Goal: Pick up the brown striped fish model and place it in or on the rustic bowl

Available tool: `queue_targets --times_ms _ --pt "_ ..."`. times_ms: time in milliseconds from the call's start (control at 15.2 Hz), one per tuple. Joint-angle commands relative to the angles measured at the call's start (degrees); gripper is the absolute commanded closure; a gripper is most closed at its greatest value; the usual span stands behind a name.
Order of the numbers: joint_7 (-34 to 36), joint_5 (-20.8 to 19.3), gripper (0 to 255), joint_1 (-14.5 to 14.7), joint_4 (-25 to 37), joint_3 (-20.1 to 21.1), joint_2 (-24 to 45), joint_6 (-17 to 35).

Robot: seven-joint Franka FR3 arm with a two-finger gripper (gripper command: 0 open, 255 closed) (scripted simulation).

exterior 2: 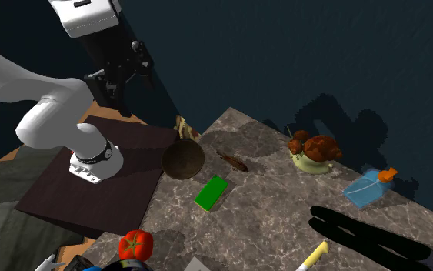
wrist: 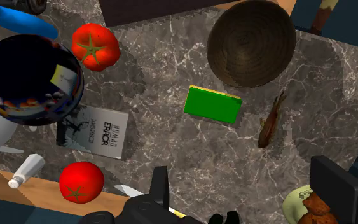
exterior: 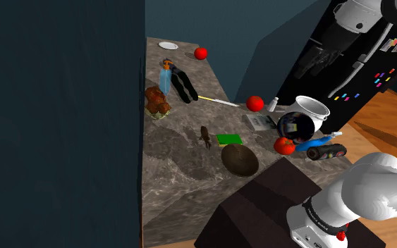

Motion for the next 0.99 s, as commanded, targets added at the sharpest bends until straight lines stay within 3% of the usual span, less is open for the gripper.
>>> queue_targets --times_ms 0,462,924 --pt "0.0 0.0 0 0.0 0.0 0.0 0.0 0.0" --pt "7.1 2.0 0 0.3 -9.8 3.3 3.6 13.2" --pt "14.2 3.6 0 0.5 -15.7 7.0 12.0 27.4"
